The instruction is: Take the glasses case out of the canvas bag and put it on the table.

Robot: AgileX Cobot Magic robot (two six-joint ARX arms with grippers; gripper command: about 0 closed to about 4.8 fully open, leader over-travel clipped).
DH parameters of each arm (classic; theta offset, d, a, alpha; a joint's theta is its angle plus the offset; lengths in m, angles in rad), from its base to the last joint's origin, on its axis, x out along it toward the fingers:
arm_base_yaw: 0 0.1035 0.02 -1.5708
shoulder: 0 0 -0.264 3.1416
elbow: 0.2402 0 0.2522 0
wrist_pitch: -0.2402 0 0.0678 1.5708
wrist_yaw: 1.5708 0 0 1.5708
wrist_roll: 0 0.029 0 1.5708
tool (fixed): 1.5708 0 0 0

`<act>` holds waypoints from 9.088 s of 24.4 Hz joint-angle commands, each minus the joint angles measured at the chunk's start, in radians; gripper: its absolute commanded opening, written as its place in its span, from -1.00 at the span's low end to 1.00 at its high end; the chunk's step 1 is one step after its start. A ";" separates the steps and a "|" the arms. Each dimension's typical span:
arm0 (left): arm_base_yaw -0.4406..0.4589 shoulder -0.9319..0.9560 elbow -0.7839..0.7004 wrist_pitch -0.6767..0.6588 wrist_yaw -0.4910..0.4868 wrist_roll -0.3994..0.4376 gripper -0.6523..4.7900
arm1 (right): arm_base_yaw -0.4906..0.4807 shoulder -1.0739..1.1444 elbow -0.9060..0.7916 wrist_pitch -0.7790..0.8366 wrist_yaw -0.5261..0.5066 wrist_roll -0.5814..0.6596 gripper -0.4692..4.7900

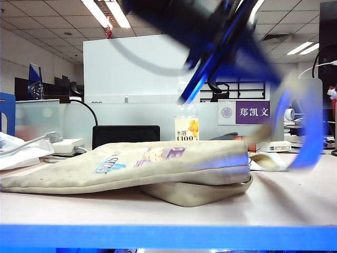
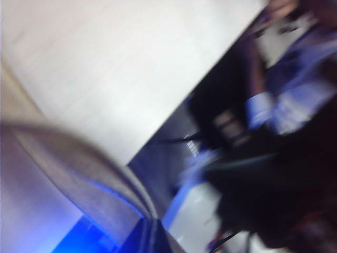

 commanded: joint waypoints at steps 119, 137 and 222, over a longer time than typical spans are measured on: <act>-0.084 0.169 0.372 -0.239 -0.014 0.266 0.60 | -0.088 0.070 0.447 -0.353 0.361 -0.369 0.14; -0.148 0.446 0.531 -0.527 -0.286 0.356 0.61 | 0.021 0.027 0.645 -0.397 0.500 -0.525 0.14; -0.146 0.641 0.782 -0.608 -0.338 0.050 0.49 | 0.162 0.008 0.653 -0.536 0.474 -0.528 0.14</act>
